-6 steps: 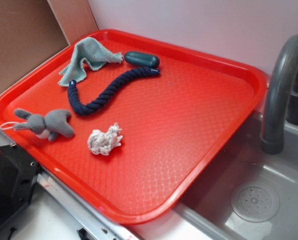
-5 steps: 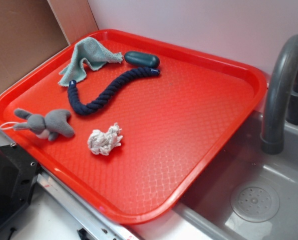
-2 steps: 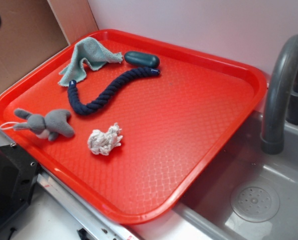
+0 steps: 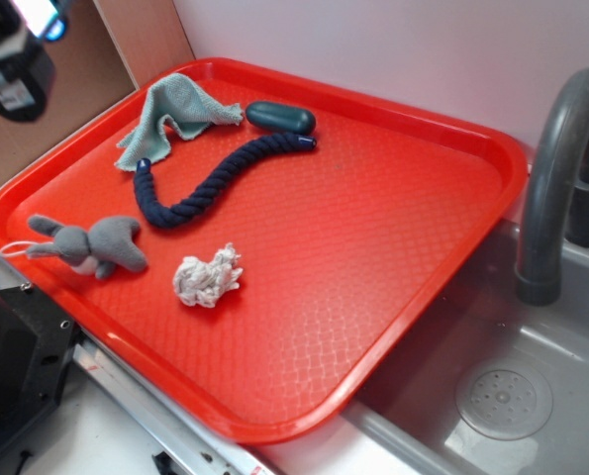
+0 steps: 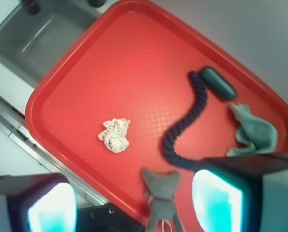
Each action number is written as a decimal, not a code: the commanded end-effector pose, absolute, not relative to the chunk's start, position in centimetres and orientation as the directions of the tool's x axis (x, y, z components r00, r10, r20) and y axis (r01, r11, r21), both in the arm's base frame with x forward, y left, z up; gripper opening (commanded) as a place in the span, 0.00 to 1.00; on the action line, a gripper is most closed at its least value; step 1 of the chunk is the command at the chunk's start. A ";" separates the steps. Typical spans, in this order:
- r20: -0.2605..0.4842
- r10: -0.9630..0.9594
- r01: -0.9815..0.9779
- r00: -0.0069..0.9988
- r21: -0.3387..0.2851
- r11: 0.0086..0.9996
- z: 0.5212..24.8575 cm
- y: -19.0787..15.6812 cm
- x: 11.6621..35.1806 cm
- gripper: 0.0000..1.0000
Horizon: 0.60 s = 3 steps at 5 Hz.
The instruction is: Grab the white paper.
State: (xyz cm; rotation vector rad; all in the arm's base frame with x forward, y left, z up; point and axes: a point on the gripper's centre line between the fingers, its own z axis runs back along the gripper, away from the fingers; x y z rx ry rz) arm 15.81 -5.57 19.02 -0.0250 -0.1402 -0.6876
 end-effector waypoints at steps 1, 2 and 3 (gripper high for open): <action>0.094 -0.631 0.636 0.770 -0.024 0.772 14.7 -7.3 15.8 1.00; 0.027 -0.630 0.630 0.776 0.016 0.777 10.9 -8.0 16.1 1.00; -0.054 -0.619 0.621 0.783 0.029 0.783 7.4 -8.5 16.2 1.00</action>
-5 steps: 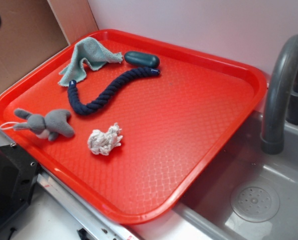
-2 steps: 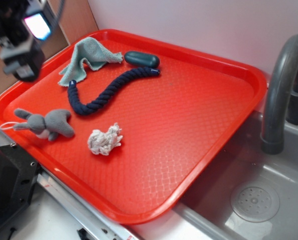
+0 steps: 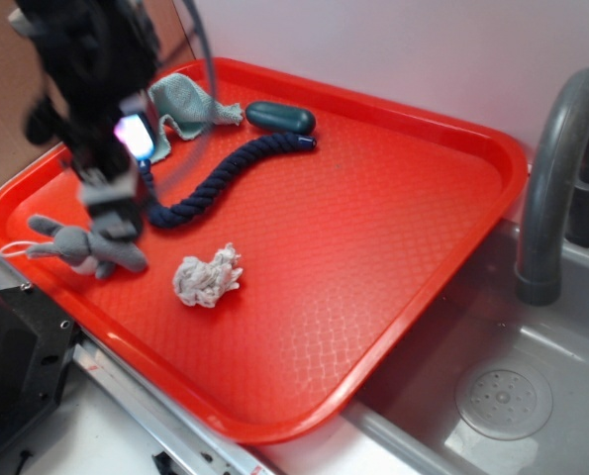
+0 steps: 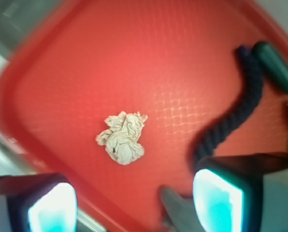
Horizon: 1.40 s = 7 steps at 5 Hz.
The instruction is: Grab the white paper.
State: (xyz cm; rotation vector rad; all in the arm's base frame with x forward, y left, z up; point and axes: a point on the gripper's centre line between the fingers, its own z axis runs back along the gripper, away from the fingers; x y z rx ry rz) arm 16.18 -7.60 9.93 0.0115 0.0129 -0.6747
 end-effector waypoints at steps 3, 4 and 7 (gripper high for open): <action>-0.208 -0.641 0.657 0.739 0.010 0.754 2.2 -8.3 16.1 1.00; -0.222 -0.619 0.634 0.754 -0.001 0.773 1.6 -7.8 16.0 1.00; -0.230 -0.579 0.601 0.782 0.031 0.799 2.1 -7.6 17.1 0.00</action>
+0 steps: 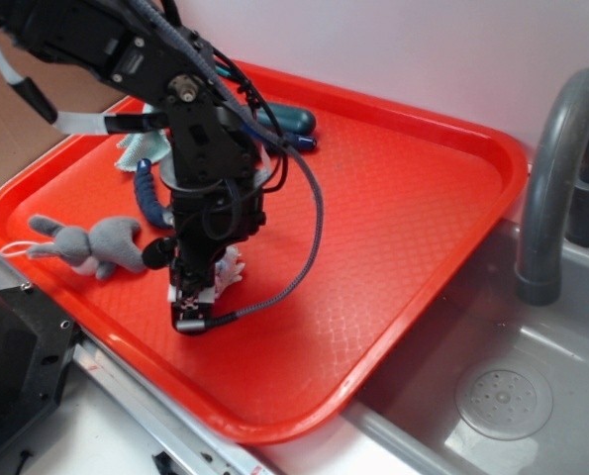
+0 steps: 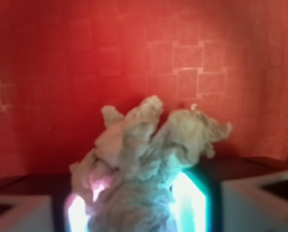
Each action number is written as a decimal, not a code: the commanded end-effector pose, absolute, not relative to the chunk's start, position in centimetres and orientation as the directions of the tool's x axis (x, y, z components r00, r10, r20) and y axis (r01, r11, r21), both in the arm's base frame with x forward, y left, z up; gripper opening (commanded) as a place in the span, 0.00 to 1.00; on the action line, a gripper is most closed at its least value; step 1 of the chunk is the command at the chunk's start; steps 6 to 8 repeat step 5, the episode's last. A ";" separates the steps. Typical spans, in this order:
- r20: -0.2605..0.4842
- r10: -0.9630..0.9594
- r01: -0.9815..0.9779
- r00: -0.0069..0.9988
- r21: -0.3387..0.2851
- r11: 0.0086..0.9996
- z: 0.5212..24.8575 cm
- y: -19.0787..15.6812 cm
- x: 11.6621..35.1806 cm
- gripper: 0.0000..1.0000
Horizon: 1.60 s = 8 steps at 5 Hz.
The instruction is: Grab the white paper.
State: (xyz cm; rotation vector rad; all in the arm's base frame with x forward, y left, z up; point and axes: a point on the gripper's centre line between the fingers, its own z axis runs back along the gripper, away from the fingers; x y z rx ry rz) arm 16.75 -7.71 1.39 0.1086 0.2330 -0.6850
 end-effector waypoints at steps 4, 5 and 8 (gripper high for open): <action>0.125 -0.181 0.181 0.976 0.005 0.983 18.9 -2.9 16.8 0.00; 0.143 -0.187 0.191 0.972 -0.010 0.982 19.4 -2.5 17.2 0.00; 0.143 -0.187 0.191 0.972 -0.010 0.982 19.4 -2.5 17.2 0.00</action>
